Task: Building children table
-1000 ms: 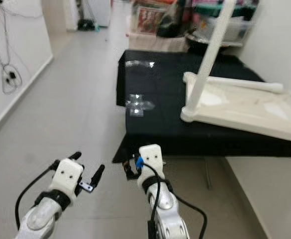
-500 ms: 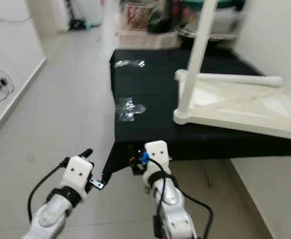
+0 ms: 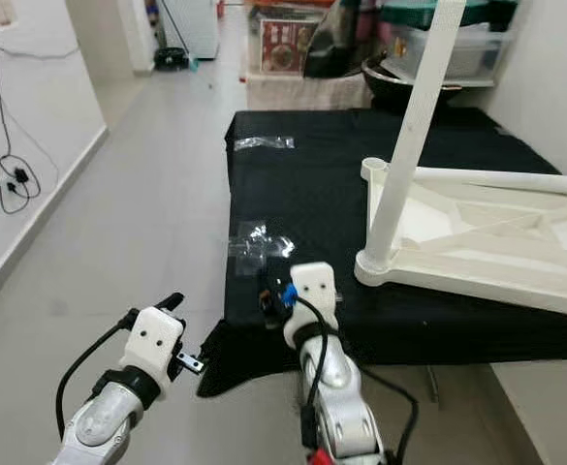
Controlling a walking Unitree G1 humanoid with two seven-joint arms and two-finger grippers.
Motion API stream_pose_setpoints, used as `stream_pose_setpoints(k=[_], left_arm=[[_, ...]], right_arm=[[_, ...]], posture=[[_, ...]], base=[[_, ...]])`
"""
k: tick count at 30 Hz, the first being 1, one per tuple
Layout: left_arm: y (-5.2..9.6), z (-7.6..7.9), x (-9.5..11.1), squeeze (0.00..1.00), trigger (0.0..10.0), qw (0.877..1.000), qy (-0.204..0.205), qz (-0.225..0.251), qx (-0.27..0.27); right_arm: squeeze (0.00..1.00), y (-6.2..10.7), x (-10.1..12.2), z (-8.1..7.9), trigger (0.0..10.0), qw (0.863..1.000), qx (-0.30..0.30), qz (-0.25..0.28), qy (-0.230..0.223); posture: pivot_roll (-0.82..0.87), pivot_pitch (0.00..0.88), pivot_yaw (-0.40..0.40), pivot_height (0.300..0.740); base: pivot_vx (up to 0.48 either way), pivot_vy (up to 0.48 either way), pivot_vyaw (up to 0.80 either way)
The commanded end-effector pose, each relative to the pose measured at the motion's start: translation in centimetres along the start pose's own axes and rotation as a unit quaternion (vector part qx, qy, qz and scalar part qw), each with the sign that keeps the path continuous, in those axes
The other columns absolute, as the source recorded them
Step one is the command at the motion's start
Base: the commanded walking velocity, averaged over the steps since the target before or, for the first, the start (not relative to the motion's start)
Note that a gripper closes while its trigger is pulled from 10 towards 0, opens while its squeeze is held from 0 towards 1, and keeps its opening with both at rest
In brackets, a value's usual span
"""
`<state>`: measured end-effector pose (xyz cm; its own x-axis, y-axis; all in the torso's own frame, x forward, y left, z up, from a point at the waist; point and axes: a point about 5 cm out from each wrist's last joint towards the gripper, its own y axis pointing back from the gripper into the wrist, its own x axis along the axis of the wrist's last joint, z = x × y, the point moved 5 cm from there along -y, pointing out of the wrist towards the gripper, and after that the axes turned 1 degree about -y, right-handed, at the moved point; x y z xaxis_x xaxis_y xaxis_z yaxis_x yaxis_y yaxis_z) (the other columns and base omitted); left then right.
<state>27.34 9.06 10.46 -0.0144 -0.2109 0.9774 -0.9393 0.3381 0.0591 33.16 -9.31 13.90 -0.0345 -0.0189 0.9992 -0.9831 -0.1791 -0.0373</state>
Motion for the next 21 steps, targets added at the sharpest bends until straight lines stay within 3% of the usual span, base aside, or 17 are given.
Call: stream_pose_setpoints(k=[1,3,6,8,13,16,19,21], left_arm=[[0.3,-0.6,-0.7,0.0,10.0,1.0,-0.005,-0.016,0.009],[0.3,-0.6,-0.8,0.0,10.0,1.0,0.002,-0.021,0.008],[0.4,-0.5,-0.8,0.0,10.0,1.0,0.005,-0.023,0.006],[0.4,-0.3,-0.9,0.0,10.0,1.0,0.01,-0.025,0.001],[0.4,-0.2,-0.9,0.0,10.0,1.0,0.012,-0.024,-0.003],[0.4,0.0,-1.0,0.0,10.0,1.0,0.013,-0.027,-0.004],[0.5,0.0,-1.0,0.0,10.0,1.0,0.013,-0.027,-0.004],[0.5,0.1,-1.0,0.0,10.0,1.0,0.014,-0.028,-0.004]], right_arm=[[0.0,-0.1,-0.4,-0.1,10.0,1.0,-0.003,-0.008,0.007],[0.0,-2.1,1.9,-0.1,10.0,1.0,-0.005,0.02,0.004],[0.0,-2.5,2.3,-0.1,10.0,1.0,-0.004,0.025,0.008],[0.0,-3.7,2.9,0.6,10.0,0.998,-0.045,0.025,0.032],[0.0,-4.3,3.3,1.1,10.0,0.996,-0.071,0.027,0.045],[0.0,-6.0,4.7,1.3,10.0,0.99,-0.135,0.034,0.024],[0.0,-6.2,4.9,1.4,10.0,0.988,-0.15,0.034,0.013],[0.0,-6.3,5.2,2.3,10.0,0.977,-0.209,0.036,0.001]], posture=[[0.07,0.0,-0.067,0.74],[0.07,0.0,-0.069,0.74],[0.07,0.0,-0.071,0.74],[0.08,0.0,-0.075,0.74],[0.08,0.0,-0.076,0.74],[0.09,0.0,-0.085,0.74],[0.08,0.0,-0.087,0.74],[0.08,0.0,-0.087,0.74]], base=[[0.3,0.0,0.0],[0.137,0.0,0.0],[0.0,0.0,0.0],[0.0,0.0,0.0],[0.0,0.0,0.0],[0.0,0.0,0.0],[0.0,0.0,0.0],[0.0,0.0,0.0]])
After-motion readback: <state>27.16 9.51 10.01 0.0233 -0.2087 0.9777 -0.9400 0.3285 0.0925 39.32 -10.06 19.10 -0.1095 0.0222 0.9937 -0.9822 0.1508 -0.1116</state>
